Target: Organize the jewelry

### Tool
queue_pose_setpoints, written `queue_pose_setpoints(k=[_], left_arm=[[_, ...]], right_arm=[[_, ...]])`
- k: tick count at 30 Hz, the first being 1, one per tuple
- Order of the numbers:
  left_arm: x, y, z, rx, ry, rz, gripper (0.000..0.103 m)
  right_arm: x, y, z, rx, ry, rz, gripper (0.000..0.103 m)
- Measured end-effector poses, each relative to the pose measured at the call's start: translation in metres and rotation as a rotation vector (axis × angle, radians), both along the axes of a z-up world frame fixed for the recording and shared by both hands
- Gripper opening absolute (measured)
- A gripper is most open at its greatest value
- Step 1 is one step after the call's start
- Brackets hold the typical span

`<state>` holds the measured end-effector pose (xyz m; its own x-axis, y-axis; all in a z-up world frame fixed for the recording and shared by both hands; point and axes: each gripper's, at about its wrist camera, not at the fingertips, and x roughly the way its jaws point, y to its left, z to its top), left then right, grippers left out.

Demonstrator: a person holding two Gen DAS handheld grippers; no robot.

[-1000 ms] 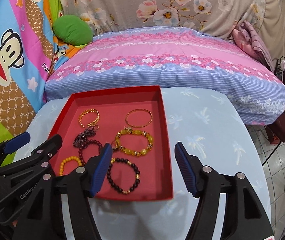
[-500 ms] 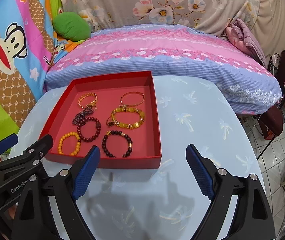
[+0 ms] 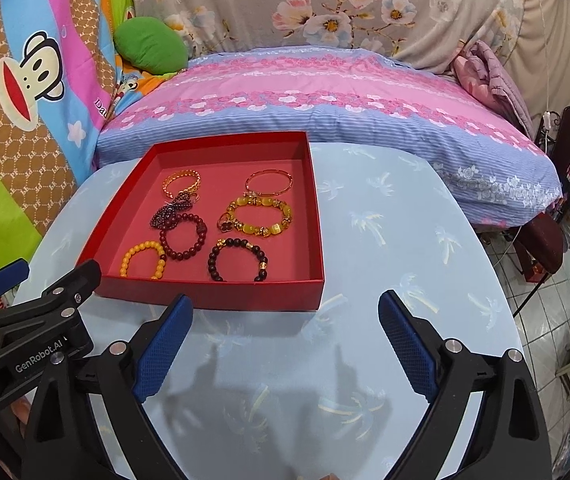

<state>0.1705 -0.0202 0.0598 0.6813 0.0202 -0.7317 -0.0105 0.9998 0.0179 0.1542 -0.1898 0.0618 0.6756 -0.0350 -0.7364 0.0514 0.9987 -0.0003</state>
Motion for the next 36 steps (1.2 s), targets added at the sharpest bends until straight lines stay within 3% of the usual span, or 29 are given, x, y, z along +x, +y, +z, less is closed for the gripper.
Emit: queue_pose_setpoints(k=[11,36], left_arm=[[-0.0054,0.0004,-0.0038,0.010,0.003,0.011,0.094],[-0.0093,-0.0031,-0.0084,0.013,0.013,0.009,0.095]], right_arm=[[-0.0059,-0.0026,-0.0067,0.048,0.011,0.002,0.090],[-0.0085,-0.0079,-0.0076,0.032,0.003,-0.025,0.090]])
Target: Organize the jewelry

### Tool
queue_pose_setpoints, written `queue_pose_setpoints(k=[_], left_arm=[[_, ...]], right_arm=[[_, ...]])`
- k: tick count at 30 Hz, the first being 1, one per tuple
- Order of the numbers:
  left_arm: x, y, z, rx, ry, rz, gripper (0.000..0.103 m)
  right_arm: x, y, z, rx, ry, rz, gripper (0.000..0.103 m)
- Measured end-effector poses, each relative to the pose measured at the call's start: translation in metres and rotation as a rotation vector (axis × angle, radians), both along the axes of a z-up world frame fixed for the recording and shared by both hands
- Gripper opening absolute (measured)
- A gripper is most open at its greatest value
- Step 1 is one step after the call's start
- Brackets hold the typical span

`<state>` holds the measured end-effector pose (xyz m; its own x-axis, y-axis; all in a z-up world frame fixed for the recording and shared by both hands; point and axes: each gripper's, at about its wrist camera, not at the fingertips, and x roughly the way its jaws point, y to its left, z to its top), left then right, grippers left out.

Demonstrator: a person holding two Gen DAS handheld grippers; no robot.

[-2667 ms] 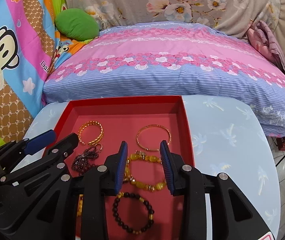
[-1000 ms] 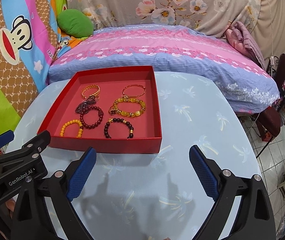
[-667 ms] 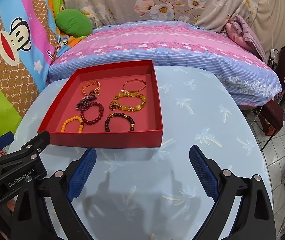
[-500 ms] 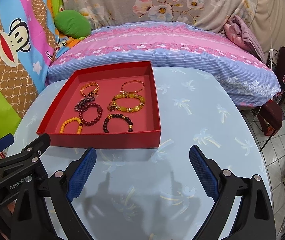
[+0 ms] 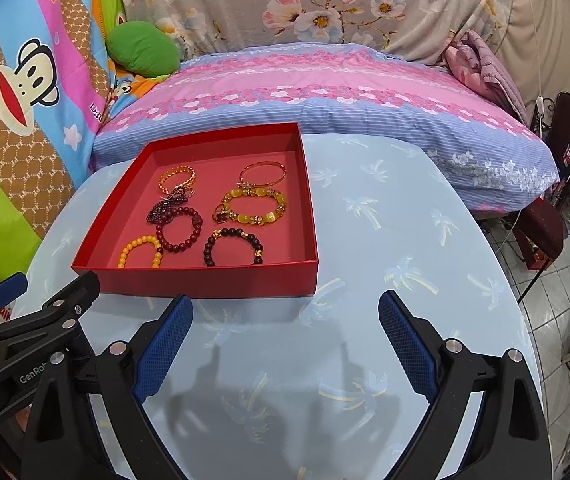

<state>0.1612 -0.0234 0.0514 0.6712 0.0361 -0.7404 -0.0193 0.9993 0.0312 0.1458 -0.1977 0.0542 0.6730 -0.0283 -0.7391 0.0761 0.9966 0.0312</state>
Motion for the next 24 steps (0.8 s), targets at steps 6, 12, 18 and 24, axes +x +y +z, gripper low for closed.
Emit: queue_pose_setpoints(k=[6,12,18,24], left_arm=[[0.0001,0.0004,0.0003,0.000,-0.002,0.002,0.095],[-0.0033,-0.0003,-0.0031,-0.006,0.001,0.008,0.095],[-0.0024,0.0012,-0.0038,-0.005,0.011,0.013,0.095],[-0.0030,0.0007,-0.0042,-0.003,0.012,0.012,0.095]], right_arm=[[-0.0002,-0.0010,-0.0001,0.000,0.000,-0.001,0.090],[-0.0006,-0.0020,-0.0005,0.000,0.002,0.000,0.090],[-0.0018,-0.0032,-0.0019,-0.001,0.003,0.000,0.090],[-0.0017,-0.0026,-0.0017,-0.002,0.003,0.000,0.090]])
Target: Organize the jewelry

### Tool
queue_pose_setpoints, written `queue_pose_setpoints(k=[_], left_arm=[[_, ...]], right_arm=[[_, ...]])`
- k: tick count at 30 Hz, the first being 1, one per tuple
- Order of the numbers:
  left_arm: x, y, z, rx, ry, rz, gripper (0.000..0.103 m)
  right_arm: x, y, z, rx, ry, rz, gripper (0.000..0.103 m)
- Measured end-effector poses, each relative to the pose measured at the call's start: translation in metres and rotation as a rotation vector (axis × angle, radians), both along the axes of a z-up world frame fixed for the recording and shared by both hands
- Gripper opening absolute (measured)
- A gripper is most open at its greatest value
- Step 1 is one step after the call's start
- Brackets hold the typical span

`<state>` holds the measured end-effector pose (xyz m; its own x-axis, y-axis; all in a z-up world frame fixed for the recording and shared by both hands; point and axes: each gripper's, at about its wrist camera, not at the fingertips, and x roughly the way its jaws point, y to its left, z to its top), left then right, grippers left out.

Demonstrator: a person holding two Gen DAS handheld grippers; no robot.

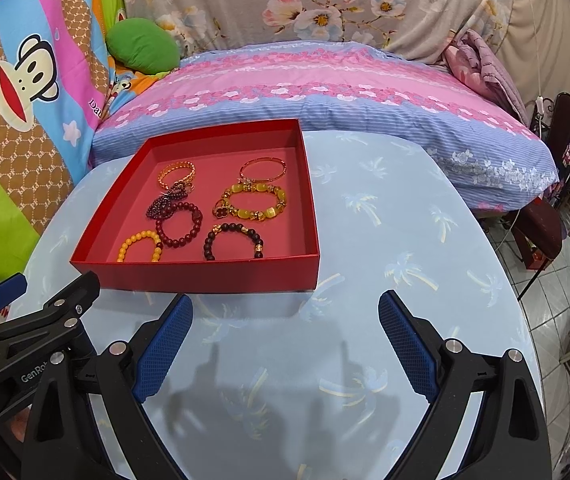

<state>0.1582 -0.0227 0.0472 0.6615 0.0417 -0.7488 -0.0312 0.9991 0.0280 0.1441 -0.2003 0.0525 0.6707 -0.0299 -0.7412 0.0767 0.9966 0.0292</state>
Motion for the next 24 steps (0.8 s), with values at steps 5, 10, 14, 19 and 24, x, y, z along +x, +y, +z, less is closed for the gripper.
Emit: queue_pose_setpoints(k=[5,10,14,19,24], left_arm=[[0.0007,0.0009,-0.0002,0.003,0.000,-0.003,0.095],[0.0004,0.0006,-0.0003,0.006,0.000,-0.004,0.094],[0.0001,0.0006,-0.0003,0.007,0.000,-0.004,0.094],[-0.0001,0.0004,-0.0004,0.005,0.000,-0.005,0.094],[0.0006,-0.0003,0.0001,0.008,-0.001,-0.005,0.094]], right_arm=[[0.0000,-0.0002,0.0000,0.000,0.001,0.000,0.090],[0.0001,-0.0002,0.0000,-0.001,0.000,0.000,0.090],[0.0000,-0.0011,0.0001,-0.001,0.001,0.000,0.090],[-0.0009,-0.0019,-0.0005,-0.002,0.000,-0.001,0.090],[-0.0003,-0.0009,0.0000,-0.002,0.001,-0.001,0.090]])
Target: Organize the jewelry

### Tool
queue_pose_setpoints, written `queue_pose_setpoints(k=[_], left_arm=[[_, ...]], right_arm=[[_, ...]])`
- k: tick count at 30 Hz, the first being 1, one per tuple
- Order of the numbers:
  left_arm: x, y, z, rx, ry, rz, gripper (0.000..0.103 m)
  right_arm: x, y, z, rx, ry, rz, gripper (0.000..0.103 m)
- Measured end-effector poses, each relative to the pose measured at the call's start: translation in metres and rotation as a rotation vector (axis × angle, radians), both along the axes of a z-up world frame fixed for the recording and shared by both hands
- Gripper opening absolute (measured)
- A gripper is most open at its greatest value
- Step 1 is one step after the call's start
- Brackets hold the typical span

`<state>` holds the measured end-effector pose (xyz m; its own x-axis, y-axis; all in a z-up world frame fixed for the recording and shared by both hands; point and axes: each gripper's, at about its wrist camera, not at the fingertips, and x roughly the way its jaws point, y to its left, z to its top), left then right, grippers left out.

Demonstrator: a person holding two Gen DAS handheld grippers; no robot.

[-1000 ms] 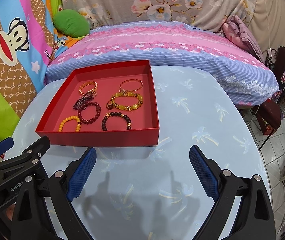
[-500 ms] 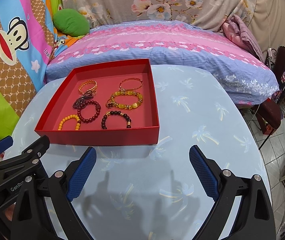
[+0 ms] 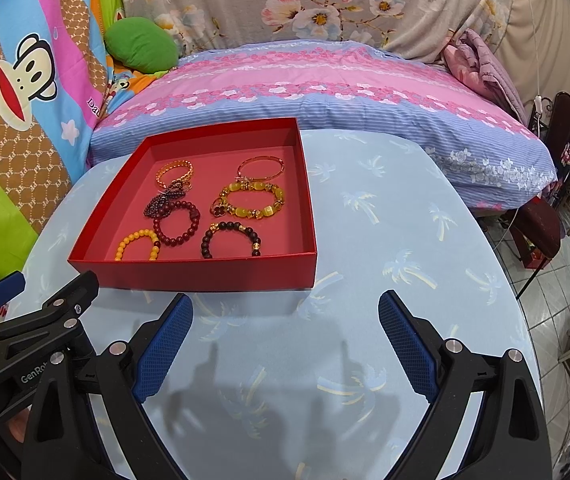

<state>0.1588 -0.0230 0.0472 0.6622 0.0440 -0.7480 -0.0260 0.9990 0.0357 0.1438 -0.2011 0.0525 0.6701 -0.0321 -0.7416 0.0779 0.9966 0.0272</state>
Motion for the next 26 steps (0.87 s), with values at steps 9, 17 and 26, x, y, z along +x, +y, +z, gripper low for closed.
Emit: queue_pose_setpoints(k=[9,17,26], left_arm=[[-0.0006,-0.0002,0.0006,0.005,-0.003,-0.002,0.094],[0.0009,-0.0015,0.0029,0.015,-0.007,-0.008,0.094],[0.0017,-0.0004,0.0023,0.010,-0.006,-0.003,0.094]], right_arm=[[0.0001,-0.0005,0.0000,-0.001,0.000,0.000,0.090],[0.0004,-0.0005,0.0004,-0.001,0.001,0.001,0.090],[-0.0015,-0.0029,-0.0018,-0.002,0.001,-0.001,0.090]])
